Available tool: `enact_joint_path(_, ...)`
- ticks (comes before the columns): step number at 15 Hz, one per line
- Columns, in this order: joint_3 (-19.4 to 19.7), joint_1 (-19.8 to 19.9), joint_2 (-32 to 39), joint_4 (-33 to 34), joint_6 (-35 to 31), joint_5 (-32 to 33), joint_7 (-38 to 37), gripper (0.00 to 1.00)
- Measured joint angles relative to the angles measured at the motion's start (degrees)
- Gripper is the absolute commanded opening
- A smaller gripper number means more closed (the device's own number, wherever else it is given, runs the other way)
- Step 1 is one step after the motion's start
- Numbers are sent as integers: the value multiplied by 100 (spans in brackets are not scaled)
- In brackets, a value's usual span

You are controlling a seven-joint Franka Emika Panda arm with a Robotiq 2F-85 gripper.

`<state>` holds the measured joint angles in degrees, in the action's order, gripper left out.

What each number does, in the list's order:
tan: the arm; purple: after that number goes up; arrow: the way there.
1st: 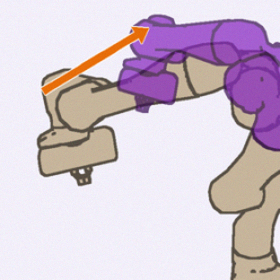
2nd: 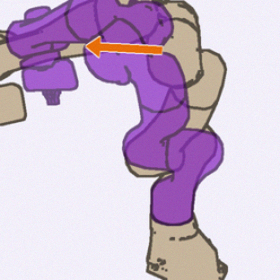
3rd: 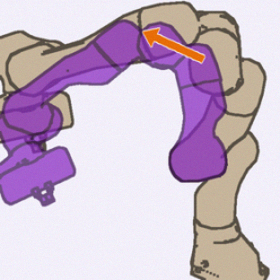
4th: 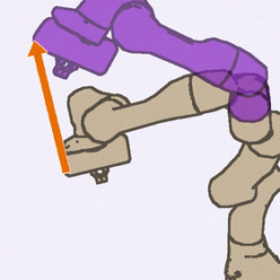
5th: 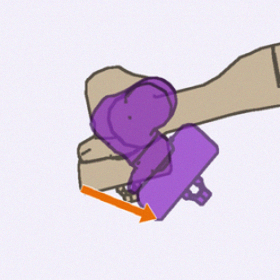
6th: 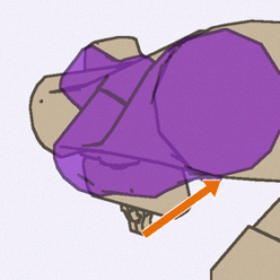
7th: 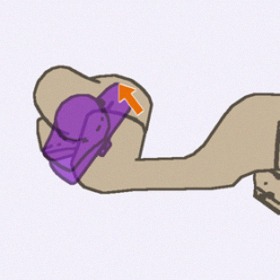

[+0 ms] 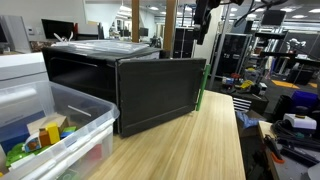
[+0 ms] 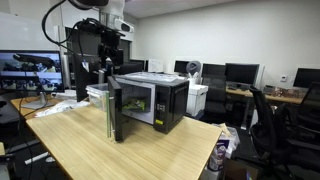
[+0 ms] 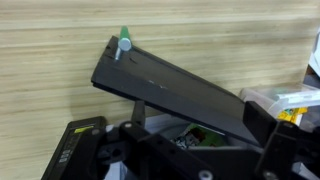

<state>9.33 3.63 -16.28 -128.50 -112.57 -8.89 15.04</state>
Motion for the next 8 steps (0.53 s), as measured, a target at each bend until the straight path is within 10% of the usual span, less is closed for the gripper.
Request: enact_joint_path(8,-79,-6,806,150,-949,-44,-476,100)
